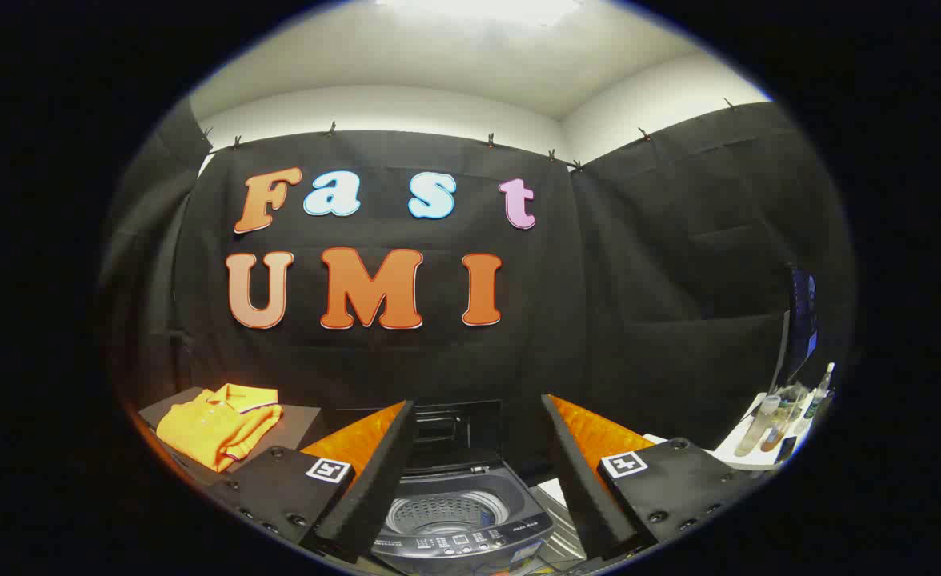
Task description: Put the clothes into the washing machine and then close the washing machine lid.
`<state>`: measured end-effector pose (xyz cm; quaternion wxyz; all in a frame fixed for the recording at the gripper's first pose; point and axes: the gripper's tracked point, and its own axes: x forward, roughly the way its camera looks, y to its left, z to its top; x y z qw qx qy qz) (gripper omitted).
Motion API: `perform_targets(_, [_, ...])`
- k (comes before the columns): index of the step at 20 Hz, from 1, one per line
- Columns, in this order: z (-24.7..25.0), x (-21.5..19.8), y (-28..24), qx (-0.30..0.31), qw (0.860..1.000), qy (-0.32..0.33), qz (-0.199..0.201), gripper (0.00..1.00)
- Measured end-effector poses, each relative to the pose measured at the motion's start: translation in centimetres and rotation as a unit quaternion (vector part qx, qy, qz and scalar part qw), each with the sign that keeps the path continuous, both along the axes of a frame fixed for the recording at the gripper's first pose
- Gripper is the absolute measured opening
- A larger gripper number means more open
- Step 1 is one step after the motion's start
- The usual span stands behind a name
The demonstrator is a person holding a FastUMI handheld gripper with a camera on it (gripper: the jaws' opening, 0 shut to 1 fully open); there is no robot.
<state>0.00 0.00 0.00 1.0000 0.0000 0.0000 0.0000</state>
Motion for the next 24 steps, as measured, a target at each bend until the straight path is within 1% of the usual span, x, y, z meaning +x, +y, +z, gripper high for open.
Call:
perform_targets(5, [1.6, -0.1, 1.6, 0.000, 1.000, -0.005, 0.012, 0.98])
perform_targets(9, [1.4, -0.9, 2.5, 0.009, 1.000, -0.004, 0.019, 0.98])
perform_targets(13, [1.4, -1.8, 2.3, 0.040, 0.999, -0.011, 0.018, 0.98])
perform_targets(19, [1.7, -2.5, 0.7, 0.029, 1.000, -0.007, 0.005, 0.98])
perform_targets(21, [1.7, -3.2, 0.5, 0.036, 0.999, -0.012, 0.003, 0.97])
perform_targets(23, [2.1, -3.4, -0.3, 0.050, 0.998, -0.027, -0.009, 0.97])
perform_targets(24, [1.7, -3.6, -0.4, 0.055, 0.998, -0.025, -0.006, 0.97])
